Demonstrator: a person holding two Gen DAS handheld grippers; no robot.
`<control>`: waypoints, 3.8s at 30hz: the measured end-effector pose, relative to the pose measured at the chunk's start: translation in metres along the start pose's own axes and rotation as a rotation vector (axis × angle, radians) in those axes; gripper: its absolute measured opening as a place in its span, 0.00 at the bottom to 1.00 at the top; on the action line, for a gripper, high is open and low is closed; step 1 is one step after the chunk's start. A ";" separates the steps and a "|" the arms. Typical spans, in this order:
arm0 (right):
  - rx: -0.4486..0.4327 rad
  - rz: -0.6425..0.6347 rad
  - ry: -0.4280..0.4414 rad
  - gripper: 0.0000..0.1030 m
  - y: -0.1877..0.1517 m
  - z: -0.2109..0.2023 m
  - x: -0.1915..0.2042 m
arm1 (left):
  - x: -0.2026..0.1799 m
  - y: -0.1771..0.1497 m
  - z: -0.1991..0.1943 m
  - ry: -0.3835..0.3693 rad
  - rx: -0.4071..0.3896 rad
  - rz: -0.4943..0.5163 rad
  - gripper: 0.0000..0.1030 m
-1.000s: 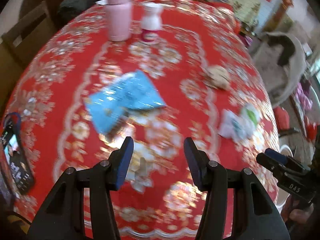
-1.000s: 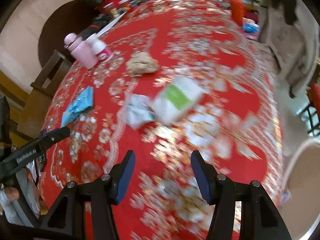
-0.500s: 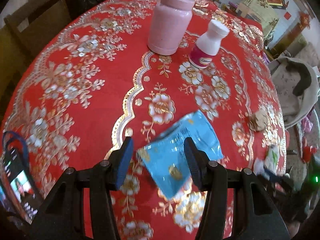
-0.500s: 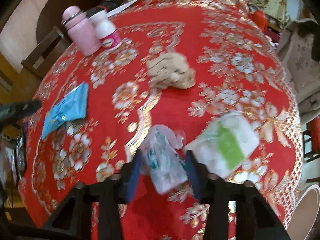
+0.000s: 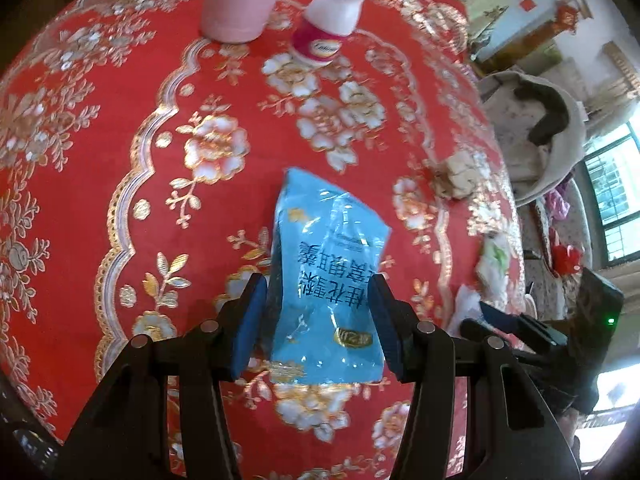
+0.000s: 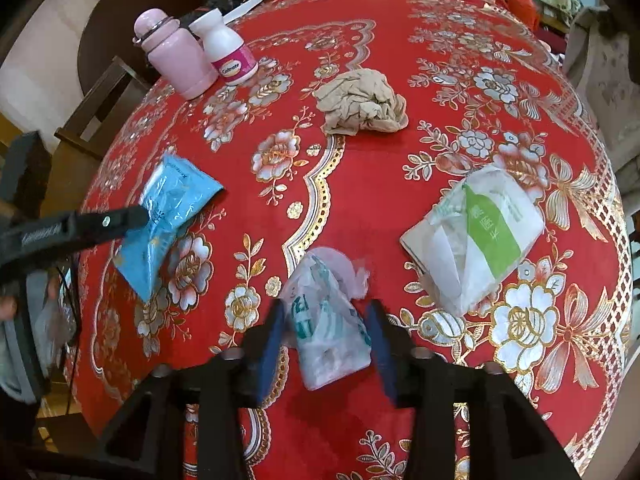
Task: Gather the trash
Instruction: 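Grasp the blue snack bag with the left tool while the right tool grasps the clear plastic bag, then carry the blue bag and clear plastic bag in both tools over the bucket, then open both tools to drop the two bags into the bucket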
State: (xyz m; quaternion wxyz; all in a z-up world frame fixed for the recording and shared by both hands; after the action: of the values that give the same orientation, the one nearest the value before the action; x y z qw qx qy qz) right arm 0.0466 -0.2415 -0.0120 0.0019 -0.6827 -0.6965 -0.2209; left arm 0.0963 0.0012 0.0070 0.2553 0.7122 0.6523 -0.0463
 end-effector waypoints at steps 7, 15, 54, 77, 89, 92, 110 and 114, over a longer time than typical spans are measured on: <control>-0.011 -0.076 -0.064 0.61 -0.003 0.006 0.015 | -0.018 0.001 0.008 0.047 -0.008 0.043 0.57; -0.038 -0.066 -0.057 0.65 -0.004 0.007 0.014 | -0.032 -0.006 0.029 0.160 0.008 0.110 0.57; -0.266 0.174 -0.049 0.34 -0.099 -0.144 -0.125 | -0.262 -0.093 0.021 0.069 -0.074 0.381 0.38; -0.288 0.474 -0.193 0.34 -0.192 -0.205 -0.278 | -0.420 -0.151 0.097 -0.039 0.048 0.595 0.38; -0.277 0.531 -0.221 0.34 -0.212 -0.214 -0.316 | -0.453 -0.167 0.125 -0.067 0.106 0.601 0.38; -0.273 0.541 -0.218 0.34 -0.215 -0.213 -0.323 | -0.457 -0.168 0.131 -0.065 0.119 0.598 0.38; -0.243 0.555 -0.203 0.34 -0.211 -0.205 -0.348 | -0.470 -0.173 0.152 -0.064 0.153 0.557 0.40; -0.232 0.555 -0.201 0.35 -0.208 -0.203 -0.352 | -0.471 -0.172 0.153 -0.079 0.153 0.538 0.44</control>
State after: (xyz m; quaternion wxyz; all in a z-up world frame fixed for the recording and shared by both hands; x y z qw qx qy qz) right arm -0.1884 -0.6331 -0.0001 -0.0848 -0.8607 -0.4506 -0.2212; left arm -0.0951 -0.4864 0.0100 0.2288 0.8746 0.4241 -0.0537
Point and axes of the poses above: each gripper's, at about its wrist camera, not at the fingertips, and z roughly the way its jaws point, x to its left, y to its top, the point moved 2 cm from there along z, roughly the way its jaws point, and after that the axes turned 4 degrees about z, right-handed, at the moved point
